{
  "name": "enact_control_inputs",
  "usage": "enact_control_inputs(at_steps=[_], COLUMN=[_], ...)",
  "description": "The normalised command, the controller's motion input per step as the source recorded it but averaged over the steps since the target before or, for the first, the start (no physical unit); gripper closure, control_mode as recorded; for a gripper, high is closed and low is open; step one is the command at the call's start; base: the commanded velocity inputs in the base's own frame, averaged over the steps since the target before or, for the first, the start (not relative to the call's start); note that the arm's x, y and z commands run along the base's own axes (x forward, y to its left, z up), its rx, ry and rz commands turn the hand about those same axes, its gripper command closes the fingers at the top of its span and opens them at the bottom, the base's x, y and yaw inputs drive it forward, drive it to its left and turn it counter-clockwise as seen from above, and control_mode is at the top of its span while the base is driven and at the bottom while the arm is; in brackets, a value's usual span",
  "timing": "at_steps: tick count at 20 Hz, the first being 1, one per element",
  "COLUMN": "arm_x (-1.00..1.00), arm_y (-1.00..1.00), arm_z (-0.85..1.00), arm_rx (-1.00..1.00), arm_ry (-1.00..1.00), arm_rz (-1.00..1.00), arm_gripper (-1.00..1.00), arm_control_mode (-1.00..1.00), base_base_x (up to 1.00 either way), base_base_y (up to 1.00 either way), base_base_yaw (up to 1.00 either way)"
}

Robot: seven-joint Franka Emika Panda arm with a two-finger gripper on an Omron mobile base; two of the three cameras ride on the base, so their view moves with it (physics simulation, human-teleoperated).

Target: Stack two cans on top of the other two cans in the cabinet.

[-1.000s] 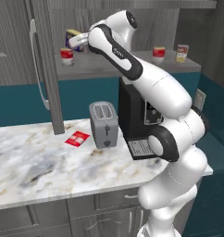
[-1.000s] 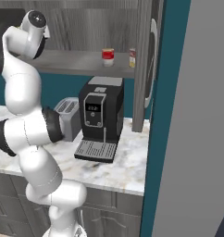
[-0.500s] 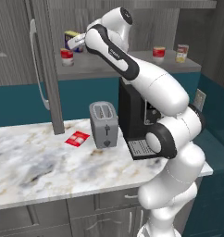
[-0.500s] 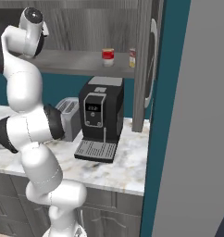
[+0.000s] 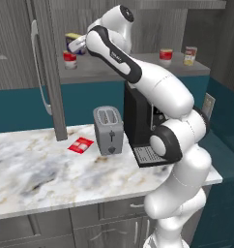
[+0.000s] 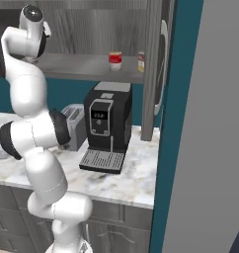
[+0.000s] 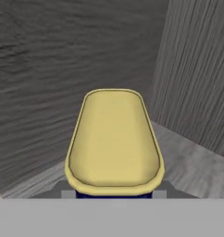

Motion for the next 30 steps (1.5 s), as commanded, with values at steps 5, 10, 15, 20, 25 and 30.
enact_control_inputs(at_steps=[5, 10, 15, 20, 25, 30], arm_x=[0.11, 0.1, 0.12, 0.11, 0.15, 0.15], arm_y=[0.04, 0.05, 0.07, 0.09, 0.1, 0.05], arm_z=[0.0, 0.02, 0.01, 0.0, 0.0, 0.0], arm_rx=[-0.04, 0.0, 0.0, 0.0, 0.0, 0.0], arm_ry=[0.0, 0.0, 0.0, 0.0, 0.0, 0.0], arm_rz=[0.0, 0.0, 0.0, 0.0, 0.0, 0.0], arm_gripper=[1.0, 1.0, 1.0, 1.0, 1.0, 1.0], arm_control_mode=[-1.0, -1.0, -1.0, -1.0, -1.0, -1.0], base_base_x=[0.0, 0.0, 0.0, 0.0, 0.0, 0.0], base_base_y=[0.0, 0.0, 0.0, 0.0, 0.0, 0.0], base_base_yaw=[0.0, 0.0, 0.0, 0.0, 0.0, 0.0])
